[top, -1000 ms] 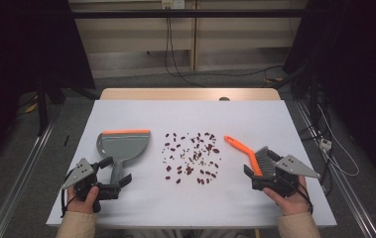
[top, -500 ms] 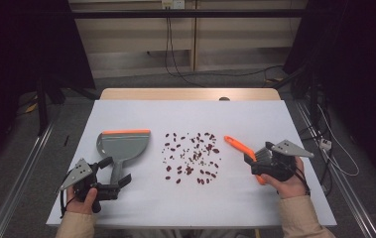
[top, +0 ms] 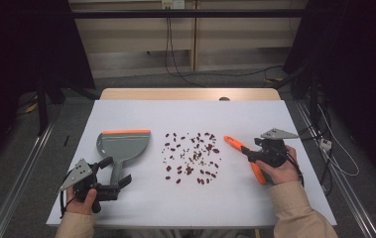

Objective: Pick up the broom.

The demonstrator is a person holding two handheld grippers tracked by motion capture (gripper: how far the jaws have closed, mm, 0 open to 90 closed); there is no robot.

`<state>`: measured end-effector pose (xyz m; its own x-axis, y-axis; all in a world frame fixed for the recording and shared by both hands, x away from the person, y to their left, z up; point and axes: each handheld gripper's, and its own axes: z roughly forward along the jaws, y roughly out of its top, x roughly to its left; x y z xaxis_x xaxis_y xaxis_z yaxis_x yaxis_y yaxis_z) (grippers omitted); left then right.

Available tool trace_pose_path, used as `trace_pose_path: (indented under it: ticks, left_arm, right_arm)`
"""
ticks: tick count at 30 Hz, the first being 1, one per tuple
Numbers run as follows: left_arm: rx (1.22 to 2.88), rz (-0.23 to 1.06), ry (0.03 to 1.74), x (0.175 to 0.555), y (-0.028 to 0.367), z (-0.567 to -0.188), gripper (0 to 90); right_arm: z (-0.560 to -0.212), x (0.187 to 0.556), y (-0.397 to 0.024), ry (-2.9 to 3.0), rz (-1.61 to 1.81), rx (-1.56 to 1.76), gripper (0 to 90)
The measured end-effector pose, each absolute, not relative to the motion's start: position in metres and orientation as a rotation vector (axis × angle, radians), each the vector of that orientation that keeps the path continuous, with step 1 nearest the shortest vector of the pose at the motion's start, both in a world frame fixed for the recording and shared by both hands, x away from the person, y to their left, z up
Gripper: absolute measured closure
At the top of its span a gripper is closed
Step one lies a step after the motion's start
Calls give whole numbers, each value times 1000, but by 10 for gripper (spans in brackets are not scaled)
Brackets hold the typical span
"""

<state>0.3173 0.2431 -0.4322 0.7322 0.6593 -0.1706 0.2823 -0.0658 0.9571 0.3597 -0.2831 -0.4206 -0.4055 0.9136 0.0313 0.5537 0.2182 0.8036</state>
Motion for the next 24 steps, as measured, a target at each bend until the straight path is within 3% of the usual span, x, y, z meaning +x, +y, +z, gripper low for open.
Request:
trace_pose_path:
  ticks: [3, 24]
  left_arm:
    - [1654, 366, 768, 318, 244, -432, 21]
    - [1654, 355, 765, 318, 244, -433, 21]
  right_arm:
    - [-419, 366, -284, 2069, 1059, 1348, 535]
    - [-430, 392, -289, 2269, 808, 1488, 646]
